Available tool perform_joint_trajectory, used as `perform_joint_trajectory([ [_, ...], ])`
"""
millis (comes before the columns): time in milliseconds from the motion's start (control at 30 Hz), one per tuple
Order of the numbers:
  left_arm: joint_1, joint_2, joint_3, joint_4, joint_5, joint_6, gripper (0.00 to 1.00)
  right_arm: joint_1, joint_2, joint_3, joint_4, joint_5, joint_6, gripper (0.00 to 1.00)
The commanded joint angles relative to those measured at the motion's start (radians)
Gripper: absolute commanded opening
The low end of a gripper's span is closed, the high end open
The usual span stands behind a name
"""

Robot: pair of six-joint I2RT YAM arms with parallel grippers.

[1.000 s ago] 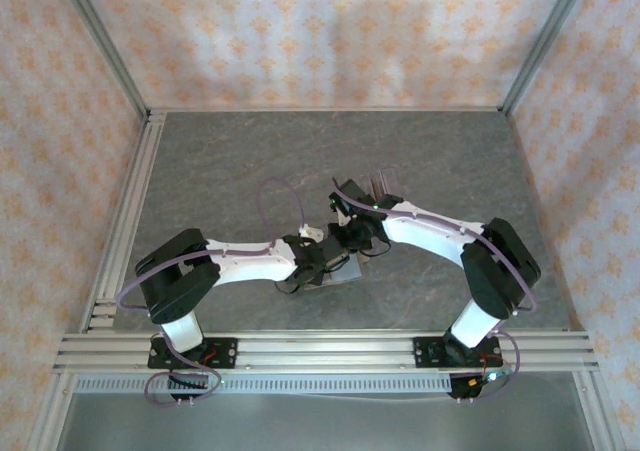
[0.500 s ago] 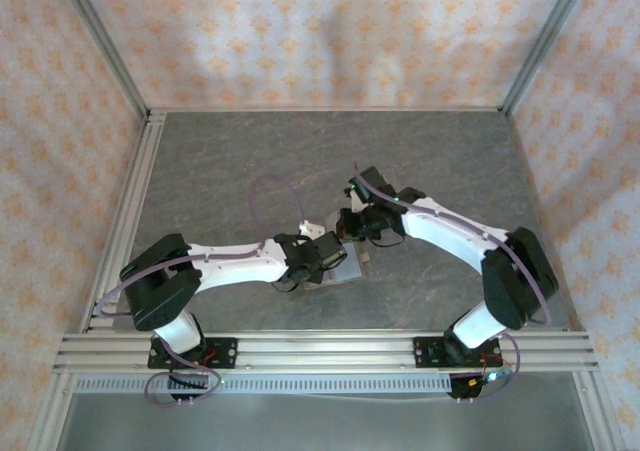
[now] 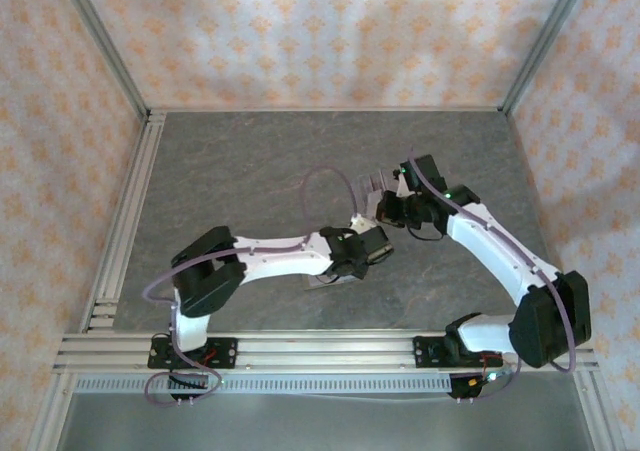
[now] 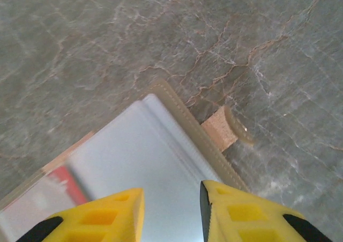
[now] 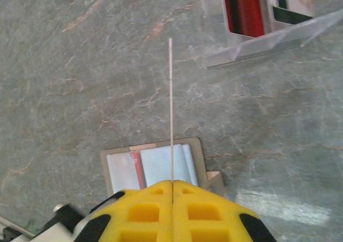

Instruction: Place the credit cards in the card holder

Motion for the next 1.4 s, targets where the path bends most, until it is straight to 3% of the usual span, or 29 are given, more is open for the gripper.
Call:
perform_joint_trajectory([
  [0, -0.003, 0.042, 0.046, -0.064, -0.012, 0.028, 0.33, -0.024, -0.039, -0.014, -0.051, 0.022, -0.029, 0.0],
  [967, -0.017, 0.096, -0.01, -0.067, 0.027, 0.002, 0.31, -0.058, -0.046, -0.031, -0.037, -0.008, -0.045, 0.0],
  [1367, -0.017, 0.101, -0.071, -0.053, 0.026, -0.027, 0.16, -0.058, -0.037, -0.025, -0.041, -0.008, -0.047, 0.0],
])
